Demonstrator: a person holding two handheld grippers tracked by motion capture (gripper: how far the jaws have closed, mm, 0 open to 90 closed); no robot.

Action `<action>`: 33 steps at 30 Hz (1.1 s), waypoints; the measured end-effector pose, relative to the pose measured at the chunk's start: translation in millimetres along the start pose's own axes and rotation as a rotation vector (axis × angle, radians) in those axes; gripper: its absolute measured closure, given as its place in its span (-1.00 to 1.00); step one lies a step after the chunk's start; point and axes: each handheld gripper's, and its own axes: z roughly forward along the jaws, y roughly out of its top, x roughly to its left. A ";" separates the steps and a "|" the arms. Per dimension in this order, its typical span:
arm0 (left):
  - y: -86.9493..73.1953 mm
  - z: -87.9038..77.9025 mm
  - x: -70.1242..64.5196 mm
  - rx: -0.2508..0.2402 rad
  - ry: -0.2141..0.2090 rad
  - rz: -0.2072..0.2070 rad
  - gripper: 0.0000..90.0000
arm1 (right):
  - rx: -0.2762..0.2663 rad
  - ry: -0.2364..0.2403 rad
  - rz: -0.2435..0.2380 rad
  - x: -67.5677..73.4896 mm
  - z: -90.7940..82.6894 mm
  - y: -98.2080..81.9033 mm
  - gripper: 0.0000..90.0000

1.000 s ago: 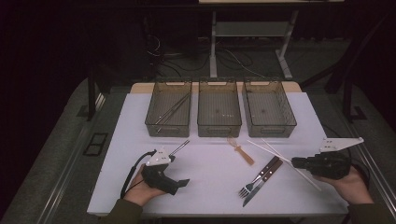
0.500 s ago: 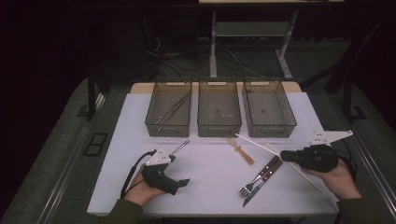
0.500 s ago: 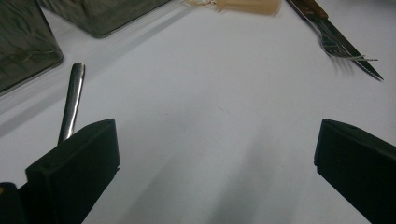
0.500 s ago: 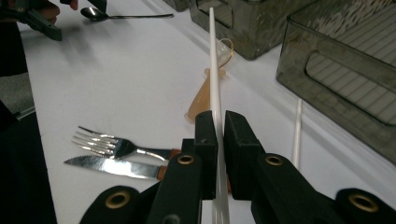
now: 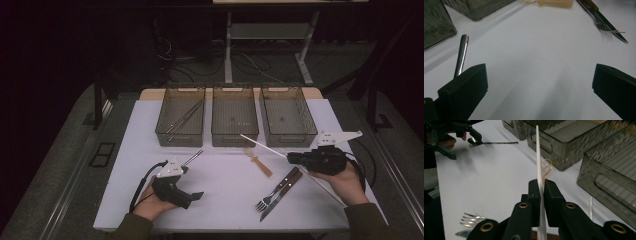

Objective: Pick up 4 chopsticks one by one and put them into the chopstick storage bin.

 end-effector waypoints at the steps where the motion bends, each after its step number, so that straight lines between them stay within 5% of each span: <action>1: 0.0 0.0 -0.2 -0.001 0.000 0.000 -1.00 | 0.000 0.000 -0.001 0.8 2.6 1.9 0.87; 33: 0.1 0.4 -1.2 0.005 0.004 0.010 -1.00 | -0.004 -0.012 0.006 18.2 85.5 70.9 0.87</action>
